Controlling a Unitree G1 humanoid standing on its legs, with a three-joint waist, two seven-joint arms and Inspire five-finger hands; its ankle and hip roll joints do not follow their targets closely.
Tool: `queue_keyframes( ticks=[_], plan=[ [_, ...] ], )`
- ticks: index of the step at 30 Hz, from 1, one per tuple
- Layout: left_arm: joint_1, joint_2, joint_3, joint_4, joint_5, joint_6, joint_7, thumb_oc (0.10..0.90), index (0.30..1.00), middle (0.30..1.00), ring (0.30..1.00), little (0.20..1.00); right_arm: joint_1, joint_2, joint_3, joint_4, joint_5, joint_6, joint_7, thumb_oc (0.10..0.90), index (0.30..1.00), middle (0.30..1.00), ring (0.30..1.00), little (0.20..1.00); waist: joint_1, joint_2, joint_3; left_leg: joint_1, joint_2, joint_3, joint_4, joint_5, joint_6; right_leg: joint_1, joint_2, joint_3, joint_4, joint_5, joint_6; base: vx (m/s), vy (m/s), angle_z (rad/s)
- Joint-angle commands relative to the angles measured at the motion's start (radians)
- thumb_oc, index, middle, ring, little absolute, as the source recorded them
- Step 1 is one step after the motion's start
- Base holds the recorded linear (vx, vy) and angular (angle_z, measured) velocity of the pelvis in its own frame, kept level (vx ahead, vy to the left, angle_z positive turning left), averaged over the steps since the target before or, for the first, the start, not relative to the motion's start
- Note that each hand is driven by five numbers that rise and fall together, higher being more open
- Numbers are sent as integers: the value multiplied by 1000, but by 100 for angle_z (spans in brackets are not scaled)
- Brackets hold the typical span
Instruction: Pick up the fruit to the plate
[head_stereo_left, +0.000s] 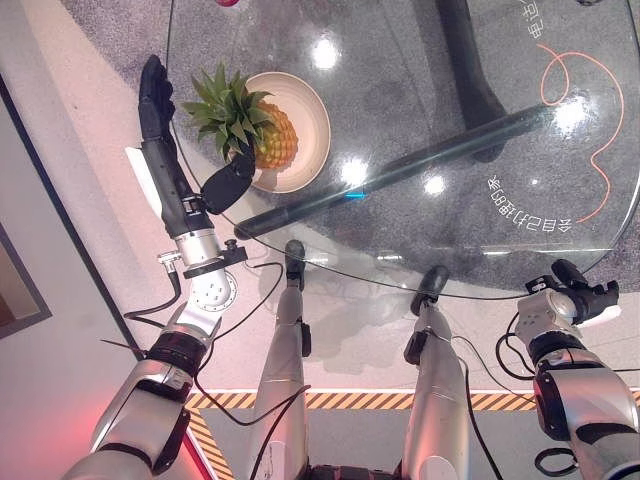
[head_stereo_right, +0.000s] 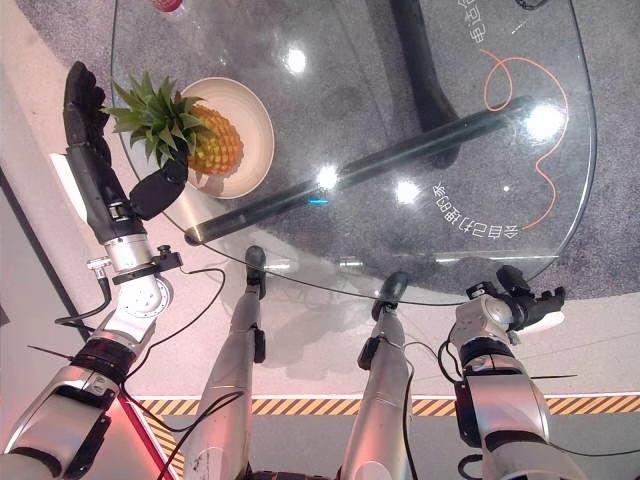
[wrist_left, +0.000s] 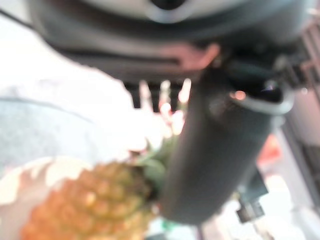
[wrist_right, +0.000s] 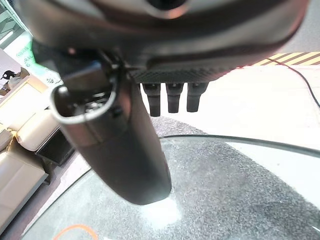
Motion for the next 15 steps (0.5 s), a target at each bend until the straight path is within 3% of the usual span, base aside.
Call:
queue_keyframes(
  ticks=[1,15],
  plan=[
    [-54,33,10,-87,-12,-77,8,800,900,900,900,900,38,-102,-22,16,4,-51,-8,800,900,900,900,900,22,-15,-21,20,-14,-34,92,-137,-9,7,38,-49,13,42,-15,0,0,0],
    [-22,27,-13,-121,-44,-77,-63,800,900,900,900,900,44,-102,-30,15,7,-50,-10,800,900,900,900,900,25,-9,-21,22,-19,-36,80,-126,-3,10,32,-52,-3,61,-12,-3,0,2]
  ],
)
